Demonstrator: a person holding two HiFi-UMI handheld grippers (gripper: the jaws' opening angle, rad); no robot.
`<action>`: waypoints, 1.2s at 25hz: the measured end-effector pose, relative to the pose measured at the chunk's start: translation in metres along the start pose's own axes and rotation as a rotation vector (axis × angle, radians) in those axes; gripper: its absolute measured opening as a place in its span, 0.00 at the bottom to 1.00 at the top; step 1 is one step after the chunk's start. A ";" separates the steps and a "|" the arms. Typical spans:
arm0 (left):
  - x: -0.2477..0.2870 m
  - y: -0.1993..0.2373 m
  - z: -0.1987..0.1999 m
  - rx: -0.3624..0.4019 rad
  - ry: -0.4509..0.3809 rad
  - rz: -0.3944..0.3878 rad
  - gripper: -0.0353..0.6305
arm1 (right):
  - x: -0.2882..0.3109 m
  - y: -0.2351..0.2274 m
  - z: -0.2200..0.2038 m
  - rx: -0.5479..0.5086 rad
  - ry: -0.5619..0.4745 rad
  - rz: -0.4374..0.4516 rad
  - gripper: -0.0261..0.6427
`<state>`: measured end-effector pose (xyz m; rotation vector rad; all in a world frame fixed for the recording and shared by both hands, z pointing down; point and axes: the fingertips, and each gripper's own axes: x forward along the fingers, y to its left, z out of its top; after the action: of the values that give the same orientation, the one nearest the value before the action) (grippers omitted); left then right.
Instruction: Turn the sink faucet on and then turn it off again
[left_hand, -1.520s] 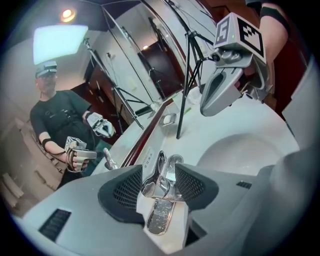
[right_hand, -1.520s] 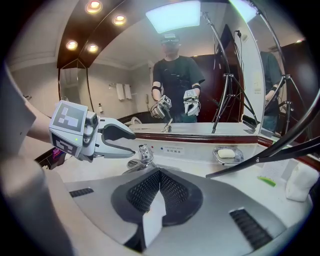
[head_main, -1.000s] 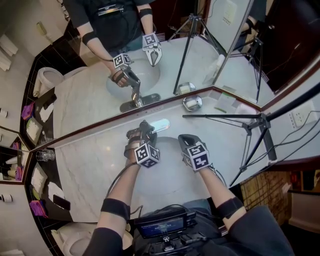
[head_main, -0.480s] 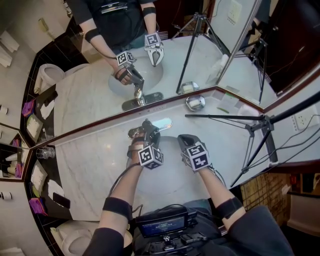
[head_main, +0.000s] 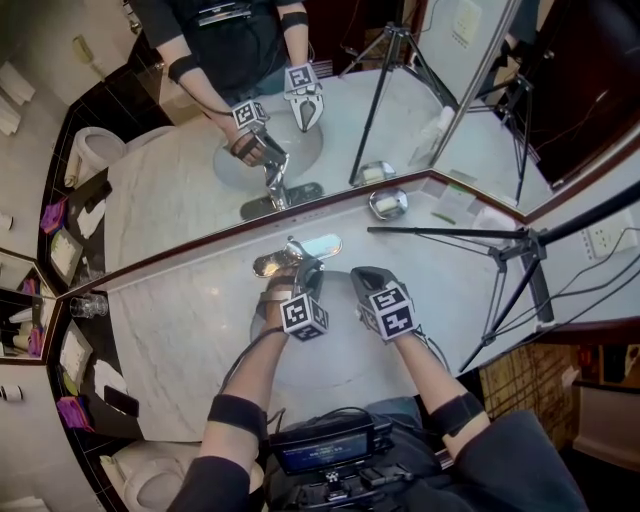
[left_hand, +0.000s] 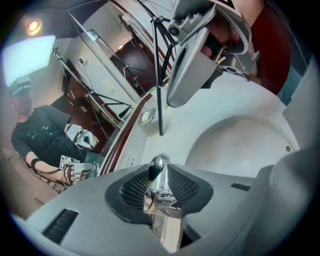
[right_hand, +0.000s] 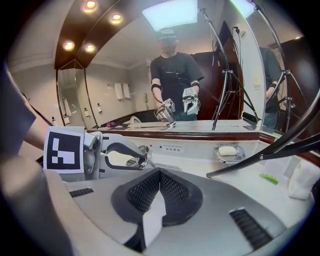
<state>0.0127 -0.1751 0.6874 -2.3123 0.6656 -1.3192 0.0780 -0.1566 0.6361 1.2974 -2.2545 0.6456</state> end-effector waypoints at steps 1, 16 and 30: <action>0.001 -0.001 0.000 0.007 -0.001 -0.002 0.21 | 0.000 -0.001 -0.001 0.001 0.002 -0.001 0.07; -0.001 -0.005 -0.003 -0.006 0.006 -0.035 0.21 | 0.001 -0.003 -0.006 -0.006 0.005 0.003 0.07; -0.085 0.016 -0.013 -0.261 -0.048 0.043 0.06 | 0.003 0.015 0.011 -0.059 -0.028 0.038 0.07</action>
<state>-0.0400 -0.1405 0.6267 -2.5083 0.9142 -1.2149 0.0619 -0.1589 0.6265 1.2457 -2.3085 0.5731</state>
